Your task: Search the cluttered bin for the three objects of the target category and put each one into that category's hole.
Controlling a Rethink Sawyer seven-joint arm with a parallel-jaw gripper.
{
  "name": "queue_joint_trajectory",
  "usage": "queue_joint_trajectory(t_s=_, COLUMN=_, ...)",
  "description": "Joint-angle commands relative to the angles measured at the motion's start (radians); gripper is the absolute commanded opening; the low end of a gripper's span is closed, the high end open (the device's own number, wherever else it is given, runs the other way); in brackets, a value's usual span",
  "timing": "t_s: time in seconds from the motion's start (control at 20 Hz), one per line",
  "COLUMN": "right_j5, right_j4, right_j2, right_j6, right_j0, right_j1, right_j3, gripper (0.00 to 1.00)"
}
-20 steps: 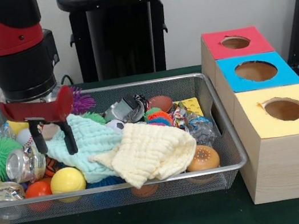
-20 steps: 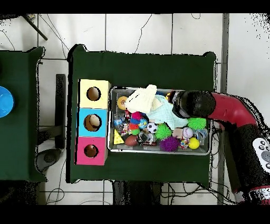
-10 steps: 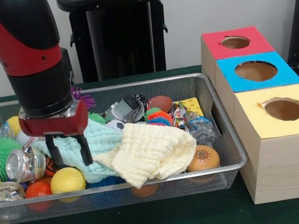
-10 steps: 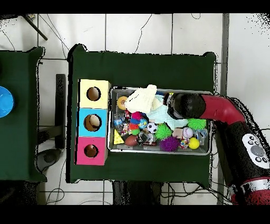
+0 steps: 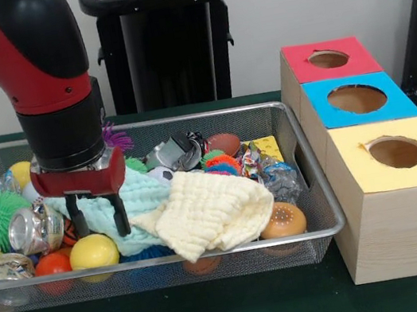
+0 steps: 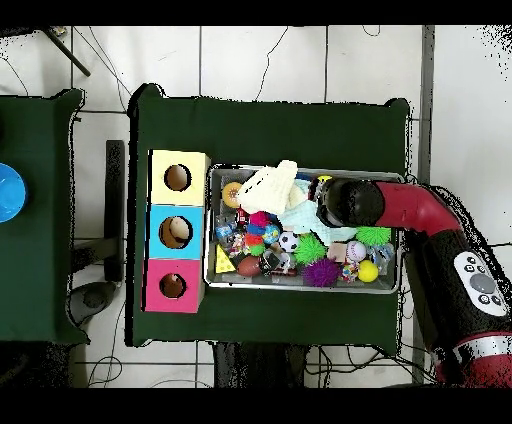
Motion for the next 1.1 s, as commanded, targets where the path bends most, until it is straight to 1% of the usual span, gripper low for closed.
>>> queue_joint_trajectory(t_s=0.05, right_j5=-0.061, right_j4=-0.06, right_j2=0.075, right_j6=-0.216, right_j0=-0.023, right_j1=0.052, right_j3=0.021, gripper=1.0)
queue_joint_trajectory(t_s=0.55, right_j5=-0.028, right_j4=-0.048, right_j2=0.114, right_j6=-0.263, right_j0=-0.068, right_j1=0.058, right_j3=0.048, gripper=1.0)
queue_joint_trajectory(t_s=0.75, right_j5=-0.035, right_j4=-0.056, right_j2=0.126, right_j6=-0.26, right_j0=-0.085, right_j1=0.061, right_j3=0.066, gripper=1.0)
queue_joint_trajectory(t_s=1.1, right_j5=-0.016, right_j4=-0.065, right_j2=0.14, right_j6=-0.263, right_j0=-0.097, right_j1=0.071, right_j3=0.076, gripper=1.0)
